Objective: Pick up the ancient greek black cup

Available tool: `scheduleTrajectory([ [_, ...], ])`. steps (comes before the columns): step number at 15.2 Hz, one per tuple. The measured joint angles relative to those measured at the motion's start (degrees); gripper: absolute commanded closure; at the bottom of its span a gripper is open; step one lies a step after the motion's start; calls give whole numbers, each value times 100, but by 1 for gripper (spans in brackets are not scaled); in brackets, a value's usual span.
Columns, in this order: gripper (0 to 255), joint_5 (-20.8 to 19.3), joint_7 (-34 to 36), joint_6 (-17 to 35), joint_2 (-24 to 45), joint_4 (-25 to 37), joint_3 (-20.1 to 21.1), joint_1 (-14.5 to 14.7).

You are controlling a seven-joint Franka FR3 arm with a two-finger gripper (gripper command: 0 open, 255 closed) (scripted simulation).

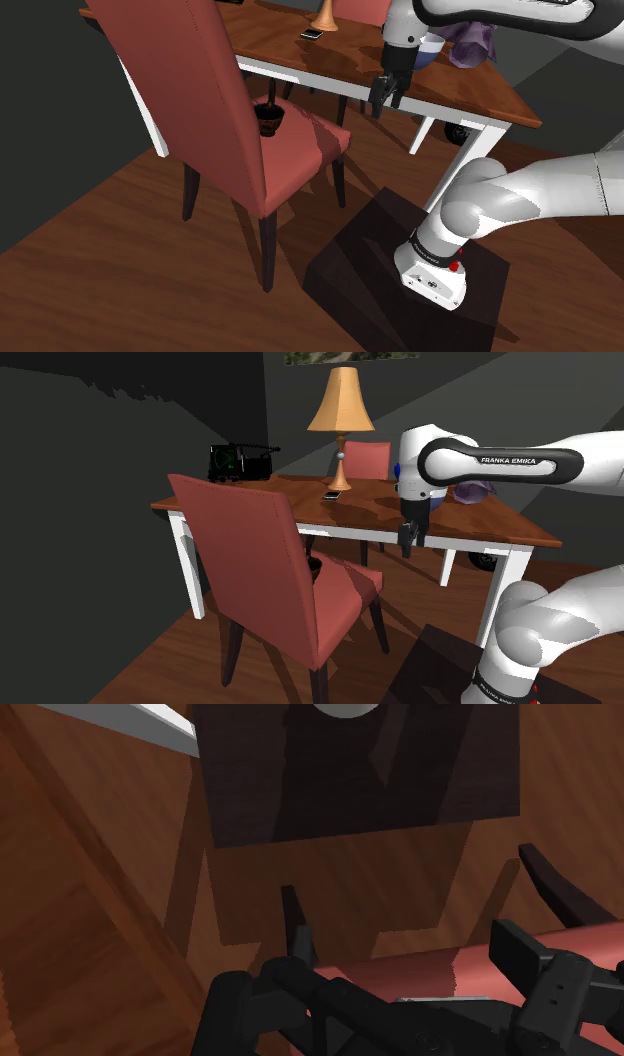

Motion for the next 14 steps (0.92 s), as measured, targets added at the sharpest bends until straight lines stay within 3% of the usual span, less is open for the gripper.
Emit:
scheduleTrajectory([
  [4, 0, 143, 231, 341, 284, 67, 106, 16],
  [14, 0, 576, 1250, 1753, 1900, 933, 557, 44],
])
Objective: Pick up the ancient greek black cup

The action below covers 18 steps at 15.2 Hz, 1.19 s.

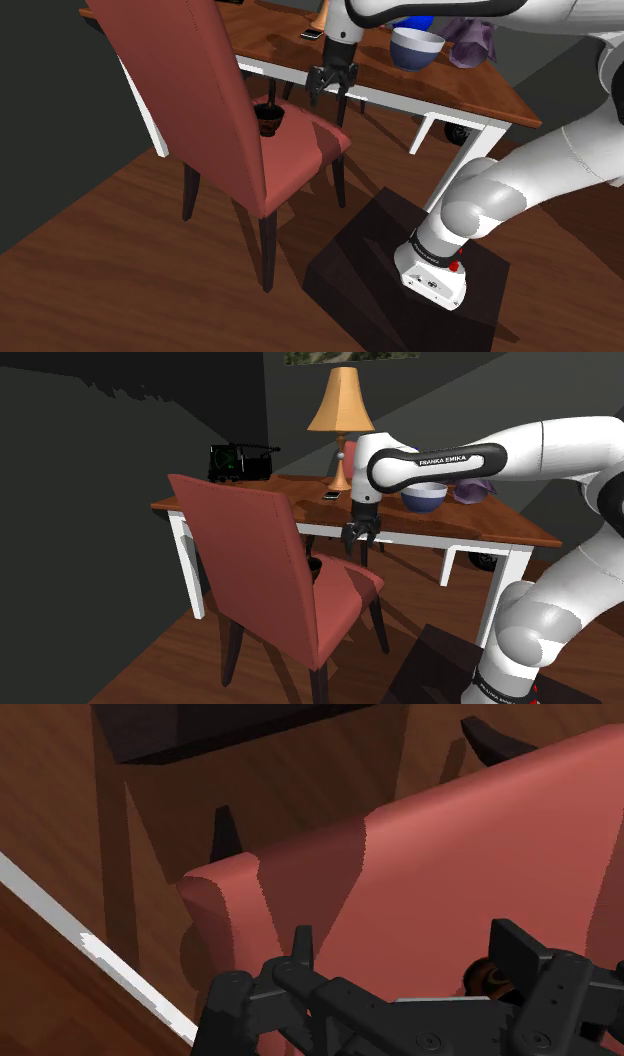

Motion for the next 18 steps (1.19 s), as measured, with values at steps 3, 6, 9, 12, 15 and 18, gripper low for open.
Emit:
scheduleTrajectory([
  [3, 0, 43, 294, 327, 516, 400, 114, -8],
  [6, 0, 56, 626, 615, 1036, 844, 242, -1],
  [9, 0, 13, 878, 877, 1613, 1373, 298, -26],
  [12, 0, -52, 1190, 1027, 2119, 1939, 373, -11],
  [15, 0, -81, 1277, 1166, 2328, 2086, 381, -14],
  [18, 0, -79, 1290, 1385, 2332, 1881, 388, -8],
])
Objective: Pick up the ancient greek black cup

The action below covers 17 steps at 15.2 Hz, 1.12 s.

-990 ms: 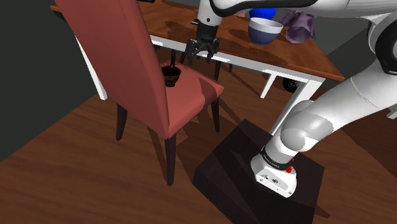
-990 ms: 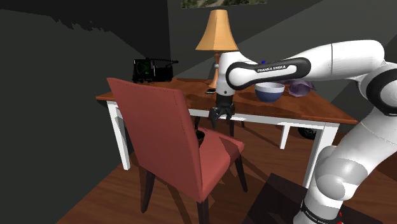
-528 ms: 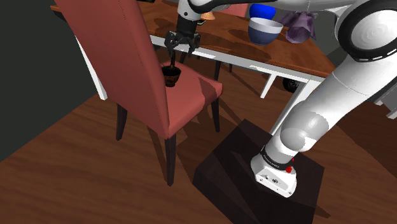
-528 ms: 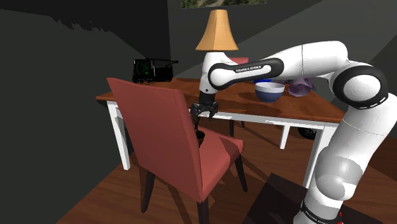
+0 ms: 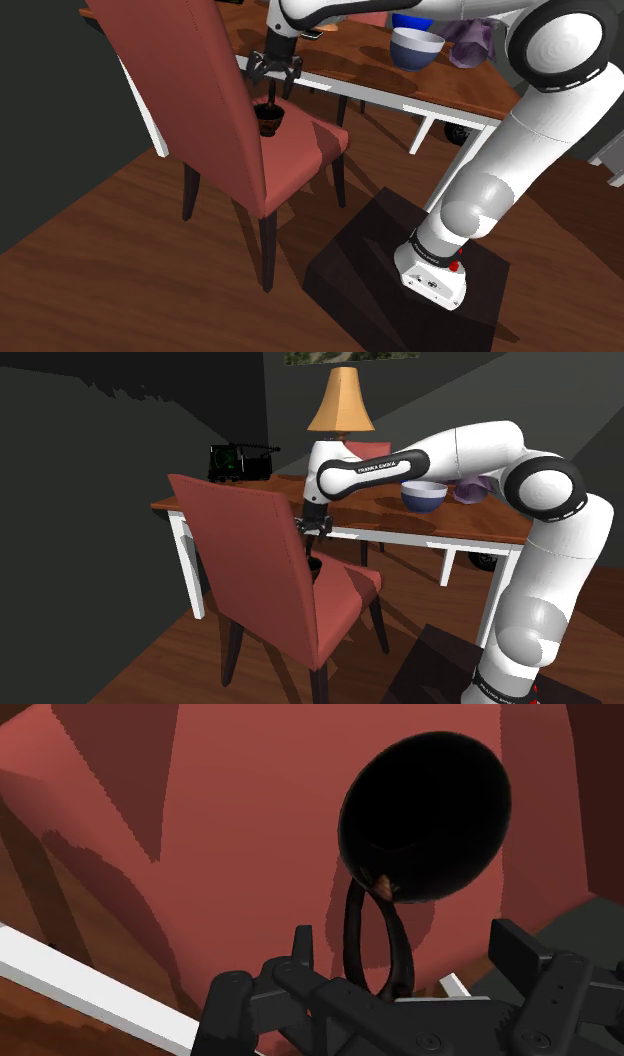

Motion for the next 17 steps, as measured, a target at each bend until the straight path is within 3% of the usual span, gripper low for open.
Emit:
scheduleTrajectory([
  [3, 0, -6, 3, 225, 52, -175, 5, 4],
  [4, 255, -4, -1, 250, 50, -201, 3, 2],
  [17, 255, -7, -1, 132, 59, -72, 1, -1],
])
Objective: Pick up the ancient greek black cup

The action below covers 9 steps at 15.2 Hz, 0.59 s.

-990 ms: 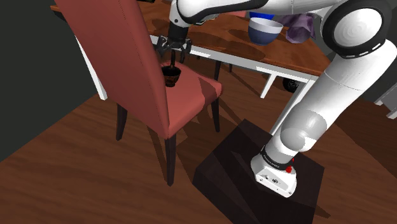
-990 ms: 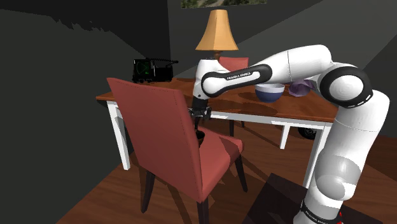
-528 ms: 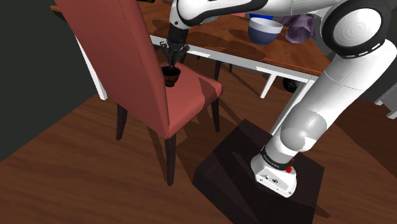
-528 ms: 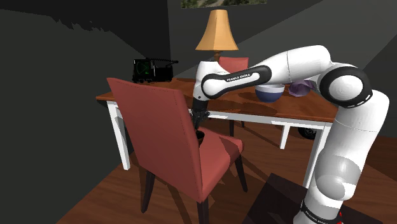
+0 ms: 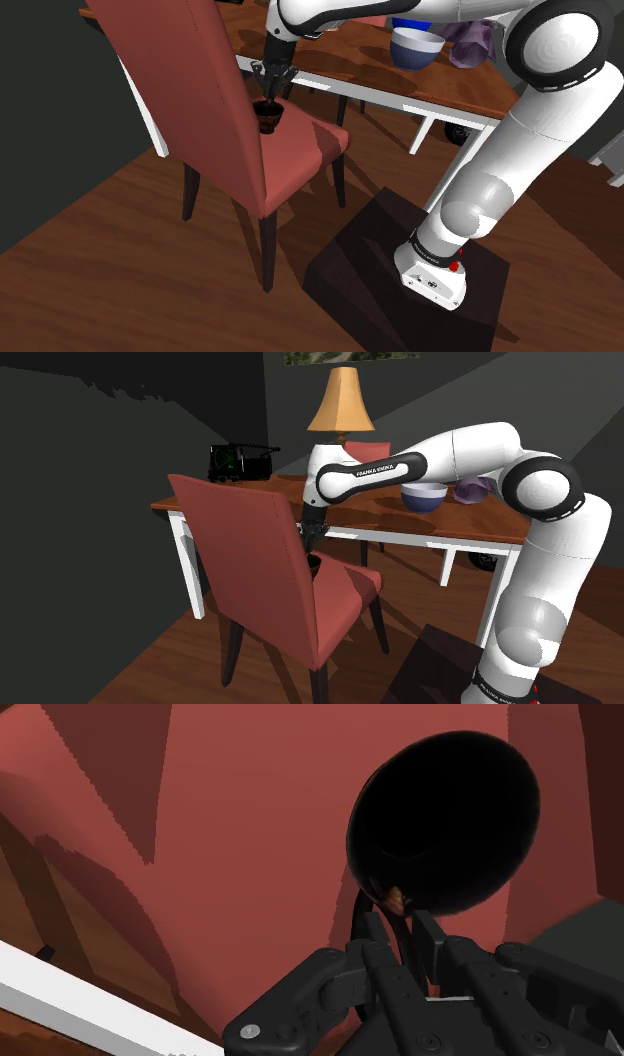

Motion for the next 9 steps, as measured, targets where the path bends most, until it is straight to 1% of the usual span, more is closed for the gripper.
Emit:
scheduleTrajectory([
  [9, 255, -9, 20, -700, -13, 688, -5, -4],
])
